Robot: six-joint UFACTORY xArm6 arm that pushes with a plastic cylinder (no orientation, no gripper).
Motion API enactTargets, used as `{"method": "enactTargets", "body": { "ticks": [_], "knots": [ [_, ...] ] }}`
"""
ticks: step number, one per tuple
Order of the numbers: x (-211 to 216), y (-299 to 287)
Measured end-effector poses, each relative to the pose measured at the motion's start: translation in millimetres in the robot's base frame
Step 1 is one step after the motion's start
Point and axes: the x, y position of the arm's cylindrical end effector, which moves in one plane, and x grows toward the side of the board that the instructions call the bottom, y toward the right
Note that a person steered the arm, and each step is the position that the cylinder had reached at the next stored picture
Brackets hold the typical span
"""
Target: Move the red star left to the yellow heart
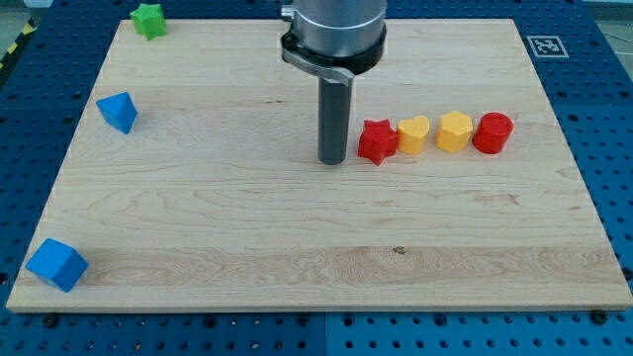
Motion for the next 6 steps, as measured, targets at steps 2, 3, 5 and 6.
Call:
{"method": "enactTargets", "body": {
  "ticks": [2,3,5,6],
  "knots": [
    [31,41],
    [28,48],
    [-3,28],
    [-17,28]
  ]
}}
